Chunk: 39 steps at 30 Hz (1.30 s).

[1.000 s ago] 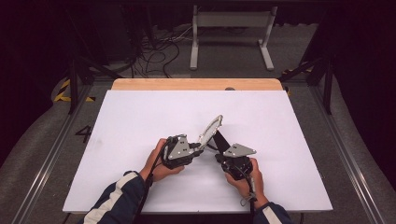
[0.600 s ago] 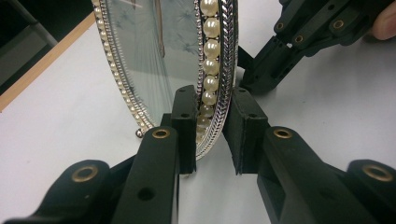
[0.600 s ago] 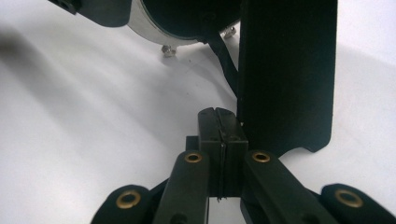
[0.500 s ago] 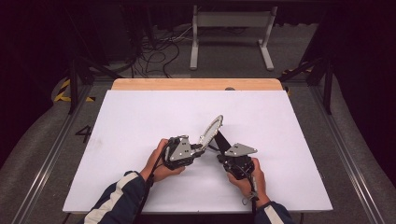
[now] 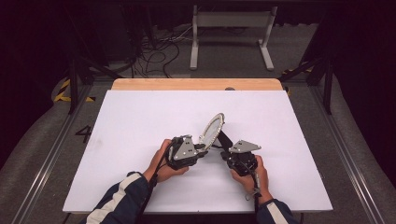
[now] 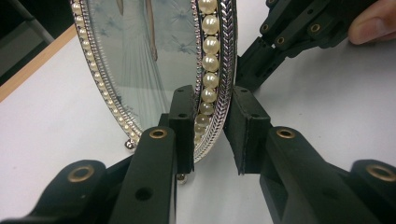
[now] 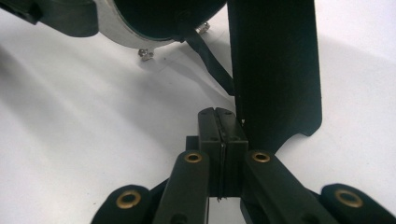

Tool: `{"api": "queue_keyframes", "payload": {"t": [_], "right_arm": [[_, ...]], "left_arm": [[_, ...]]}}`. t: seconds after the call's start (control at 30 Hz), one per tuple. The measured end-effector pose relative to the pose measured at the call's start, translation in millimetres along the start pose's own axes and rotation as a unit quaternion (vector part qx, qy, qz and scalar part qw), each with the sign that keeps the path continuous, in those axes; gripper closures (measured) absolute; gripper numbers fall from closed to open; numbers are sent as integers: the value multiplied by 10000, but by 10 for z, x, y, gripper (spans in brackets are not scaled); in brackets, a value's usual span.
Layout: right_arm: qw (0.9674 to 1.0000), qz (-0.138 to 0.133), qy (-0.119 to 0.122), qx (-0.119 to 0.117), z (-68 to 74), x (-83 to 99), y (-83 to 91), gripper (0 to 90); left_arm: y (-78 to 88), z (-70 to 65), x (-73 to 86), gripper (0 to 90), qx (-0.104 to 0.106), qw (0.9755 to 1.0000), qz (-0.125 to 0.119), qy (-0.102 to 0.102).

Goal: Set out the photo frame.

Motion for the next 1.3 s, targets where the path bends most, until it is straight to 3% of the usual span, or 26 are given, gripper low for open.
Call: {"api": "queue_keyframes", "payload": {"t": [0.27, 0.77, 1.0, 1.2, 1.27, 1.3], "right_arm": [[9999, -47, -73, 120, -74, 6, -3, 900], [9995, 1, -159, 265, -173, 37, -35, 900], [9993, -1, -218, 312, -222, 44, -52, 900], [9991, -73, -266, 329, -222, 31, -43, 851], [9992, -116, -296, 236, -190, 8, -17, 840], [9994, -100, -314, 71, -147, -15, 0, 824]], "left_arm": [[17, -11, -12, 765, 117, 9999, -75, 6], [-65, 3, 67, 776, 224, 9996, 100, 119], [-93, -43, 68, 780, 356, 9992, 150, 50], [62, 13, 53, 780, 251, 9997, 28, 66], [163, 50, 56, 779, 160, 9998, 15, 96], [203, 60, 62, 774, 147, 9998, -15, 134]]}}
Point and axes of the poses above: each handheld gripper's, and its own axes: y roughly backward along the jaws, x roughly out of its underside, z roughly to its left, the point moved 6 cm from there along -y, roughly forward along the jaws, and after that the axes turned 7 degrees about -z, right-handed, at the moved point
